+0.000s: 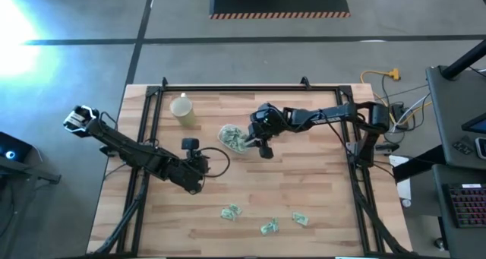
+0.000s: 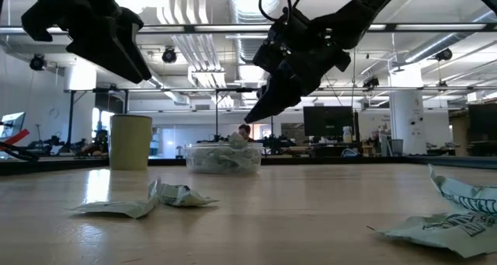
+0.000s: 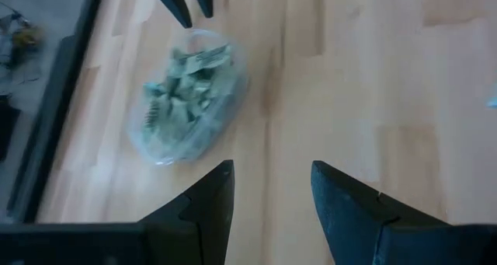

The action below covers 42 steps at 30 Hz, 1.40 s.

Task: Pick and place Stevia / Truvia into bins
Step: Put the stevia packet into the transparent container

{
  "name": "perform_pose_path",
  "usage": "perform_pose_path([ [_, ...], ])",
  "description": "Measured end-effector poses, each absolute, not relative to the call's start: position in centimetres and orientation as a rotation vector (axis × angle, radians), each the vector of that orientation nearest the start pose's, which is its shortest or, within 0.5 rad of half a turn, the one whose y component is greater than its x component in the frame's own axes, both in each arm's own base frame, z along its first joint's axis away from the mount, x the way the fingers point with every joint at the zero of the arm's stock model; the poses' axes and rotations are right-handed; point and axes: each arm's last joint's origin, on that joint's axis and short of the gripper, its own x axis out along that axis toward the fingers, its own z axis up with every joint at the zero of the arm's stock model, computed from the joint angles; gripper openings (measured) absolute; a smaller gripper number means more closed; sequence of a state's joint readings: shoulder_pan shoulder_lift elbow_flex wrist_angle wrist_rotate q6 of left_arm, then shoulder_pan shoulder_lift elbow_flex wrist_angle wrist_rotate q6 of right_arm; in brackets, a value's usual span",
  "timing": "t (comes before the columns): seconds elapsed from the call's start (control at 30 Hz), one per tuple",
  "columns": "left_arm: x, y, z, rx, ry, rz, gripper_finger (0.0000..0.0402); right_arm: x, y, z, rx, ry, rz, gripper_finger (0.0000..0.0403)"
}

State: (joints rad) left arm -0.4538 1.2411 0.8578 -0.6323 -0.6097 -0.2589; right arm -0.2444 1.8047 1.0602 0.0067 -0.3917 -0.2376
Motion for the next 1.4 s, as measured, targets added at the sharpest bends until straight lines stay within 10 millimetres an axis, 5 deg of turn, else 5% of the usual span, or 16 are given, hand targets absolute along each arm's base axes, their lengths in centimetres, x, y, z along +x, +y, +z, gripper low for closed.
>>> perform_pose_path([
  [0.7,22.8,-10.4,21.0,0.206,0.554,-0.217,0.0156,32.2,1.3,23.1,-0.063,0.759,0.517,0.0082],
  [1.03,22.5,-11.2,19.0,0.201,0.488,-0.301,0.0156,29.3,3.6,24.3,-0.136,0.876,0.233,0.0084],
  [1.4,25.7,-13.2,15.1,0.264,0.487,-0.325,0.0156,26.1,5.8,25.4,-0.130,0.917,0.073,0.0077],
])
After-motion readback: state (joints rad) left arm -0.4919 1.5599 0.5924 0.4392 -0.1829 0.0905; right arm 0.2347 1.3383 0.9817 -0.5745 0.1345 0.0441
